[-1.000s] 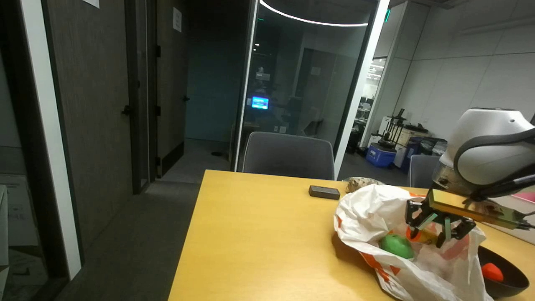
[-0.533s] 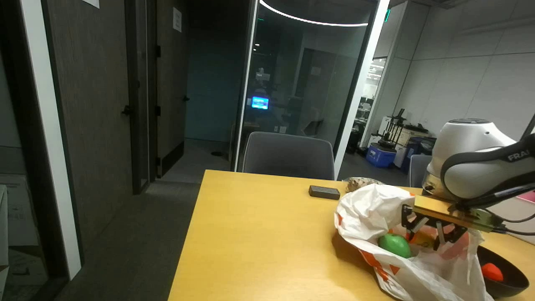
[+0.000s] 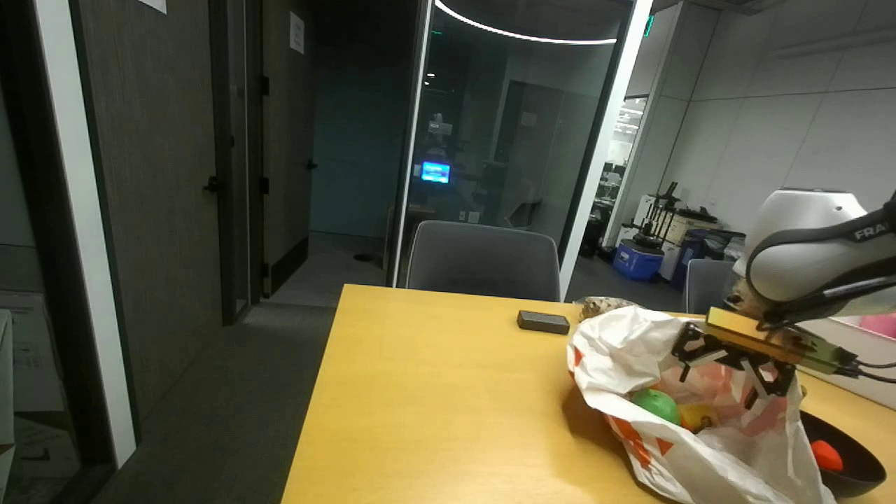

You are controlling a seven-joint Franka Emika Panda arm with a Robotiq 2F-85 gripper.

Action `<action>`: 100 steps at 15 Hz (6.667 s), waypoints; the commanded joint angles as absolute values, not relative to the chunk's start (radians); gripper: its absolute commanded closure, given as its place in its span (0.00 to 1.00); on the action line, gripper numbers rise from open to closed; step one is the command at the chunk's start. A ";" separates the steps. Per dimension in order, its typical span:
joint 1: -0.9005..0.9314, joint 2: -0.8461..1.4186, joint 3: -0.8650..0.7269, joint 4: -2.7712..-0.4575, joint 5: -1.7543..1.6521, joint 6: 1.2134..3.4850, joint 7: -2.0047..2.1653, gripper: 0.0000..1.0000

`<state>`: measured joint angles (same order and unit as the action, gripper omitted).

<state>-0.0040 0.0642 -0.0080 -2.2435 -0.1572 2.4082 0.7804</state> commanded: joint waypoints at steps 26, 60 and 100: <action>-0.219 -0.023 -0.117 -2.372 0.152 2.439 0.839 0.00; -0.115 0.181 -0.230 -2.231 -0.194 2.419 1.473 0.75; 0.013 0.113 -0.006 -2.234 -0.143 2.475 0.830 0.20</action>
